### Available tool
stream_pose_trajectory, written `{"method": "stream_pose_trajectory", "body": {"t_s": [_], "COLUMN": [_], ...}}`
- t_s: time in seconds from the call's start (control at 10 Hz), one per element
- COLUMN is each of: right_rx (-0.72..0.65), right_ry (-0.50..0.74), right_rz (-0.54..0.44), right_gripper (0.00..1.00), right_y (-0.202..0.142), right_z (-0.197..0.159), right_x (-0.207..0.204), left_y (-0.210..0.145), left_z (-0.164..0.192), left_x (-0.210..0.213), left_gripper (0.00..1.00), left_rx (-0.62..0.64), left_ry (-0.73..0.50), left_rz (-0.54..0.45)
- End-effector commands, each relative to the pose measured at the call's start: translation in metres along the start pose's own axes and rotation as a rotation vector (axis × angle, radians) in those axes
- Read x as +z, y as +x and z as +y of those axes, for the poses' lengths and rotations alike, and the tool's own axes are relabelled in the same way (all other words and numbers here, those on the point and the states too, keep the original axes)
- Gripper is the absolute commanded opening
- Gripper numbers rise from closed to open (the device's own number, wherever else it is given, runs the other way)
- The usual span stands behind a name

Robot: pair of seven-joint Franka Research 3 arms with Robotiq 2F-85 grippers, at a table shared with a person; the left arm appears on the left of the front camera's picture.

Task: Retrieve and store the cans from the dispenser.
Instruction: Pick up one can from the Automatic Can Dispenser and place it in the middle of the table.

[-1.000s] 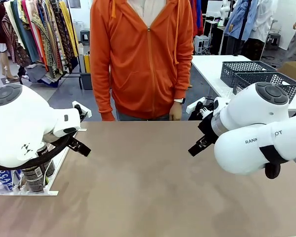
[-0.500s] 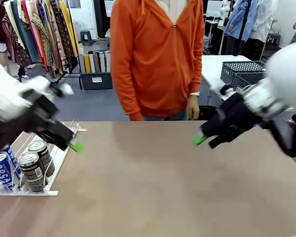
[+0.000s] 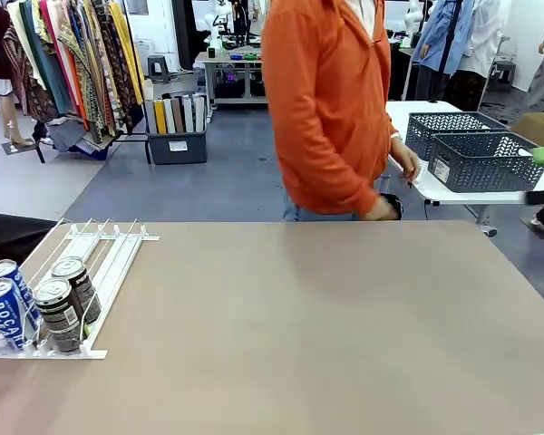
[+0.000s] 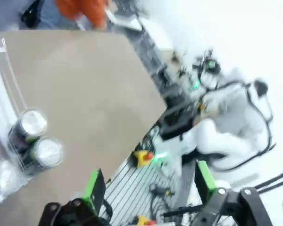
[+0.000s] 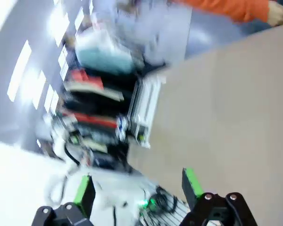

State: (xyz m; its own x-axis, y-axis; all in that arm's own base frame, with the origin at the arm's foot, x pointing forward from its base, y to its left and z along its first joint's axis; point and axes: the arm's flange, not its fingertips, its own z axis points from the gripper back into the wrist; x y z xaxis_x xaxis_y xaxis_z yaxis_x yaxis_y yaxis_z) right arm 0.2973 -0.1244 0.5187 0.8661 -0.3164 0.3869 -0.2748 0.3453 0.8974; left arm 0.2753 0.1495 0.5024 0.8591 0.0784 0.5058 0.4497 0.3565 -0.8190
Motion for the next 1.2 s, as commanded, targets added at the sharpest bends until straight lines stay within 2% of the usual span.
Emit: {"method": "stream_pose_trajectory", "body": {"t_s": [0.0, 0.1, 0.2, 0.3, 1.0, 1.1], "right_rx": [-0.044, -0.067, -0.090, -0.080, -0.080, -0.080], "right_ry": [0.108, 0.115, 0.048, 0.074, 0.074, 0.074], "right_rz": [-0.123, -0.148, -0.139, -0.153, -0.153, -0.153], "right_gripper": [1.00, 1.00, 1.00, 1.00, 1.00, 1.00], "right_y": [-0.076, -0.080, -0.079, -0.012, -0.012, -0.012], "right_z": [-0.068, -0.083, -0.088, -0.058, -0.058, -0.058], "right_x": [-0.001, 0.002, -0.008, 0.057, 0.057, 0.057], "left_y": [-0.006, -0.016, -0.018, -0.027, -0.027, -0.028], "left_z": [0.050, 0.065, 0.070, 0.051, 0.051, 0.036], "left_x": [0.018, 0.030, 0.030, 0.042, 0.039, 0.032], "left_gripper": [1.00, 1.00, 1.00, 1.00, 1.00, 1.00], "left_rx": [0.085, 0.106, 0.136, 0.113, 0.131, 0.037], "left_ry": [-0.082, -0.083, 0.005, -0.043, -0.035, 0.062], "left_rz": [-0.180, -0.259, -0.300, -0.201, -0.192, -0.060]}}
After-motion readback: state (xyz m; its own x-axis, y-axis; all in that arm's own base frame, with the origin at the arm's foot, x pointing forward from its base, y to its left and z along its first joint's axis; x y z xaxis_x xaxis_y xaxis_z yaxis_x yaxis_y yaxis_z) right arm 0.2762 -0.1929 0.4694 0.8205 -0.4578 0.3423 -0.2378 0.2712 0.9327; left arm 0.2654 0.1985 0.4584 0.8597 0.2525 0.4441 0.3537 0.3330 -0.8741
